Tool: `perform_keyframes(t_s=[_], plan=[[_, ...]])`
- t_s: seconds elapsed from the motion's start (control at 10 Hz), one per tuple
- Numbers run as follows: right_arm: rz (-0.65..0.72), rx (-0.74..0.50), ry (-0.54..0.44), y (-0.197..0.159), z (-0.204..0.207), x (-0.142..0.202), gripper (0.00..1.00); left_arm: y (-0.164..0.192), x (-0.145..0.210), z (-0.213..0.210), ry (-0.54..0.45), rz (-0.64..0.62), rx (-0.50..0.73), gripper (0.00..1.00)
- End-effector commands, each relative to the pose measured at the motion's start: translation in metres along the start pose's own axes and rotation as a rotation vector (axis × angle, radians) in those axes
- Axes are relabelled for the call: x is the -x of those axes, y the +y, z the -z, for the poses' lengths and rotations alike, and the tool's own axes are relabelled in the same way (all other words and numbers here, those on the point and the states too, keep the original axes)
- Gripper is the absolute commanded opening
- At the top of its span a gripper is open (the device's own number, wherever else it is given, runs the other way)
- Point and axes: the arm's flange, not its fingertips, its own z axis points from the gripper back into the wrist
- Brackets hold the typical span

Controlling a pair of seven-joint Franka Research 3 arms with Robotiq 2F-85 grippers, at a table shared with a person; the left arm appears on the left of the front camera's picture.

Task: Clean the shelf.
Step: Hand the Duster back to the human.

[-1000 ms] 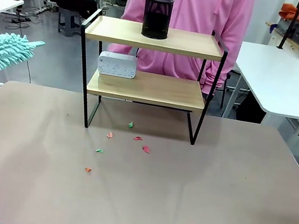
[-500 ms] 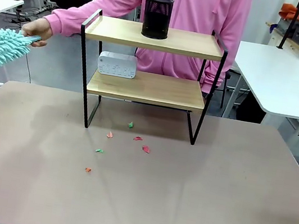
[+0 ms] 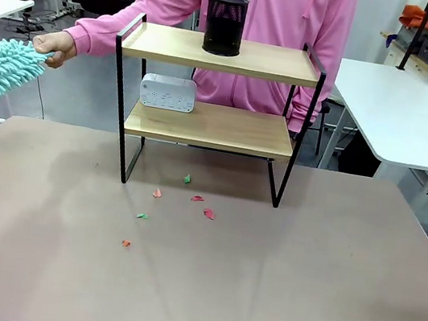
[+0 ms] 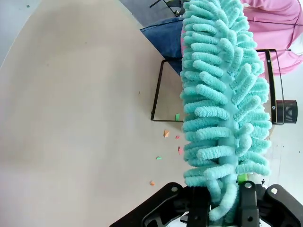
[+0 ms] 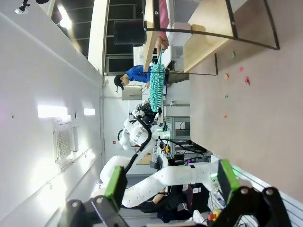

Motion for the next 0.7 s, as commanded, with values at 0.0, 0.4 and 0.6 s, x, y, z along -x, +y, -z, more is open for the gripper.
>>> perform_keyframes(t_s=[0.0,0.4,0.6], plan=[[-0.02,0.003,0.006,0.001,-0.005,-0.002,1.0,-0.002,0.002,-0.001,0.025,0.013,0.014,0.73],[-0.02,0.003,0.006,0.001,-0.005,-0.002,1.0,-0.016,0.016,0.003,0.045,0.044,0.022,0.97],[-0.02,0.003,0.006,0.001,-0.005,-0.002,1.0,-0.032,0.038,0.001,0.083,0.058,0.079,1.0]])
